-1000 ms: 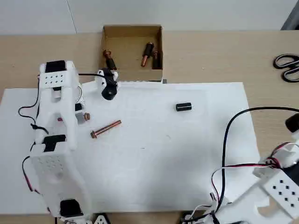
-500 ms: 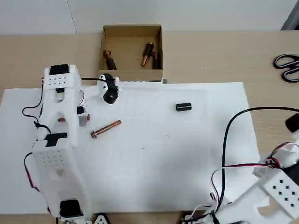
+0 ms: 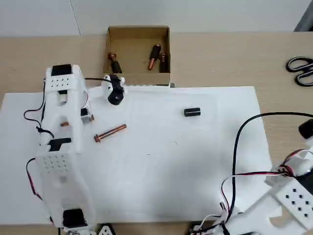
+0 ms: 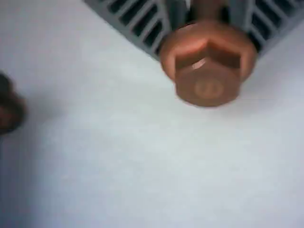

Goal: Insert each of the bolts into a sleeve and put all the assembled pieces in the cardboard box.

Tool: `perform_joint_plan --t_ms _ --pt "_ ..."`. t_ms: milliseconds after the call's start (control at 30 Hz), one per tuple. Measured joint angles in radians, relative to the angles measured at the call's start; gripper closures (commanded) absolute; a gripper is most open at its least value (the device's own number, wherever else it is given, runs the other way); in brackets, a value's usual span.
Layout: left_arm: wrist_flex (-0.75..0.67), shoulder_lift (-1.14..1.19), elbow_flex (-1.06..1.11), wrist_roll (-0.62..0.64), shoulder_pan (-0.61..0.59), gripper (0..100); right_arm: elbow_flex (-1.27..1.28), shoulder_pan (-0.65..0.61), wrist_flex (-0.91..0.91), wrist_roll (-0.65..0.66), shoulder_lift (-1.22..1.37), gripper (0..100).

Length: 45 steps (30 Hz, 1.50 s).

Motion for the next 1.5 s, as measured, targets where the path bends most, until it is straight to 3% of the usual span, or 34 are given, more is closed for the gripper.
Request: perform_joint_plan --t_ms 333,500,700,900,1133,1300,1500 --pt "0.015 0.0 -0.227 0.08 0.021 99 0.0 0.0 0.0 0.0 -0.017 99.3" --pt "0.023 0.002 -0.341 0.293 0.032 99 0.0 -0.097 0.0 0.0 -0.129 99.5" --pt "0.025 -0.048 -0.397 0.706 0.091 99 0.0 -0.325 0.0 0.0 -0.278 99.5" --pt "0.026 -0.305 -0.258 0.991 0.164 99 0.0 -0.379 0.0 0.0 -0.331 99.5" --pt "0.026 -0.681 -0.005 1.109 0.253 99 0.0 -0.379 0.0 0.0 -0.336 99.5" --pt "0.026 -0.893 0.104 1.212 0.245 99 0.0 -0.379 -0.031 0.0 -0.336 99.5" --pt "0.026 -1.054 0.121 1.378 0.153 99 0.0 -0.391 -0.092 0.0 -0.336 99.5"
